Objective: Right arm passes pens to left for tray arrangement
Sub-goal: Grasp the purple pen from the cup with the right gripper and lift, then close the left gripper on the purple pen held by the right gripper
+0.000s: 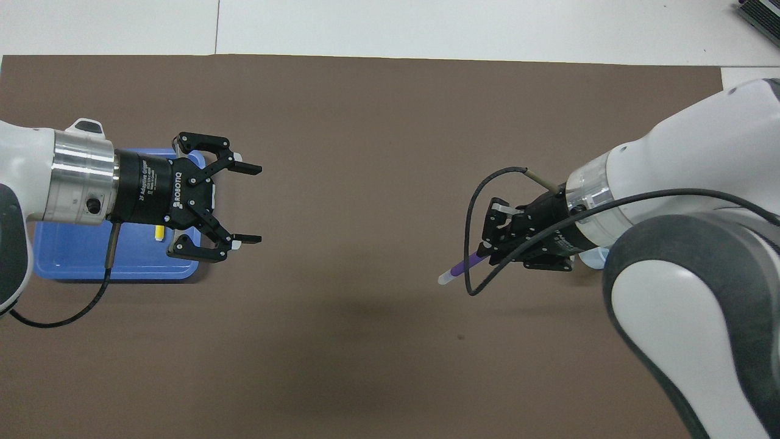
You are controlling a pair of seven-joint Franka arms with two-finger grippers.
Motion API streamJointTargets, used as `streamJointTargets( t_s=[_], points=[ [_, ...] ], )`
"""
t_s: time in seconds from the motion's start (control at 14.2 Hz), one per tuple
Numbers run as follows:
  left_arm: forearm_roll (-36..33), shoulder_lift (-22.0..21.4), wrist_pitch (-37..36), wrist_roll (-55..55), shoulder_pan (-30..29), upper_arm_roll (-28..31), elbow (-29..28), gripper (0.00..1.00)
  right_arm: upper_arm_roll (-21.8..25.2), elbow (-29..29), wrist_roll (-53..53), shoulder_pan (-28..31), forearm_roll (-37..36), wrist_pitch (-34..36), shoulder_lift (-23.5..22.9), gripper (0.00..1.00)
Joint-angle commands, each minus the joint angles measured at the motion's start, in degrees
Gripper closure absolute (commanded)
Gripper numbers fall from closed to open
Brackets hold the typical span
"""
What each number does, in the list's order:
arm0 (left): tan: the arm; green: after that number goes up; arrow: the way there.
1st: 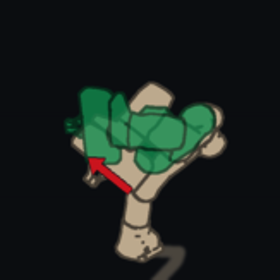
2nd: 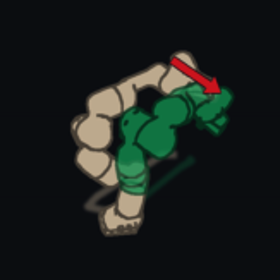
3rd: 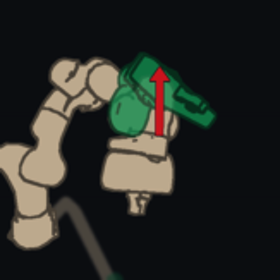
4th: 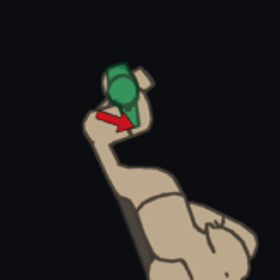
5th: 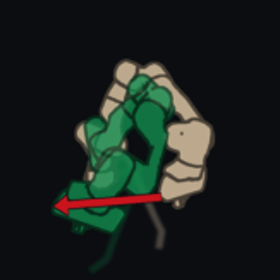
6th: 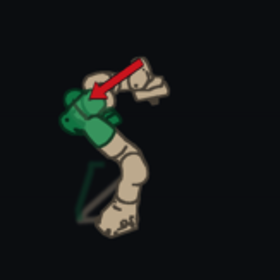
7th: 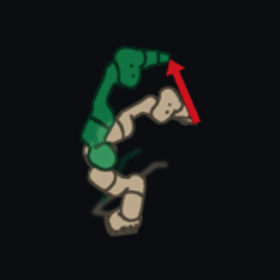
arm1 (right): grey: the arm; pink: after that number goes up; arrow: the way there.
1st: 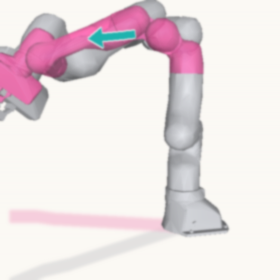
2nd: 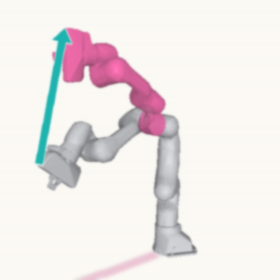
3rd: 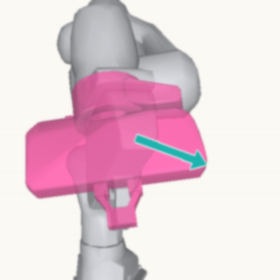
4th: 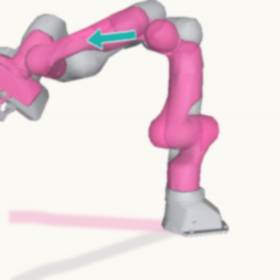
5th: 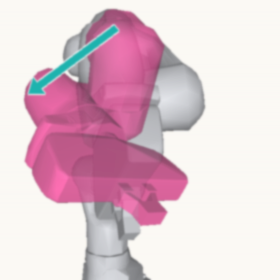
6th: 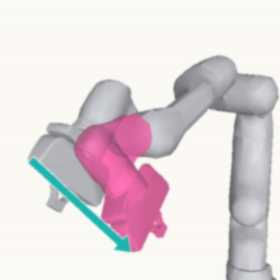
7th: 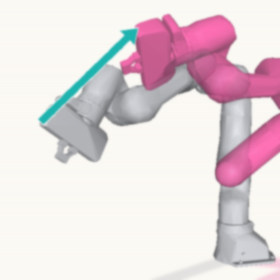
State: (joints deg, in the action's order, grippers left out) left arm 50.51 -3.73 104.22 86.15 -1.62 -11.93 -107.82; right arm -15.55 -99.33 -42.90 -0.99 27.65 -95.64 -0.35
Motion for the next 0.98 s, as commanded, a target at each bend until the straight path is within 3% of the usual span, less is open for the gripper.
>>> streamJointTargets(
  t_s=[0.0, 0.14, 0.42, 0.56, 0.91],
  points=[
    [4.9, -5.8, 4.1, -6.9, 2.5, 0.6, -9.0, 0.0, -0.2, -4.8, -9.4, -2.8, 5.8, -8.0, 2.6, 1.0],
    [5.1, -7.0, 9.9, -6.6, 6.7, 0.5, -12.2, 0.0, -0.2, -6.8, -16.9, -5.2, 11.0, -14.7, 3.3, 1.0],
    [7.3, -8.1, 16.3, -2.0, 11.1, 0.6, -15.1, 0.0, -0.2, -9.7, -29.0, -13.0, 14.7, -26.6, 3.8, 1.0],
    [7.3, -8.2, 19.3, -0.5, 12.9, 0.6, -16.3, 0.01, -0.2, -10.4, -31.2, -14.5, 15.2, -29.0, 3.8, 1.0],
    [7.3, -9.0, 19.4, 0.9, 15.3, 0.6, -17.4, 0.06, -0.2, -10.4, -31.2, -14.4, 15.3, -28.9, 3.8, 1.0]
  ],
)
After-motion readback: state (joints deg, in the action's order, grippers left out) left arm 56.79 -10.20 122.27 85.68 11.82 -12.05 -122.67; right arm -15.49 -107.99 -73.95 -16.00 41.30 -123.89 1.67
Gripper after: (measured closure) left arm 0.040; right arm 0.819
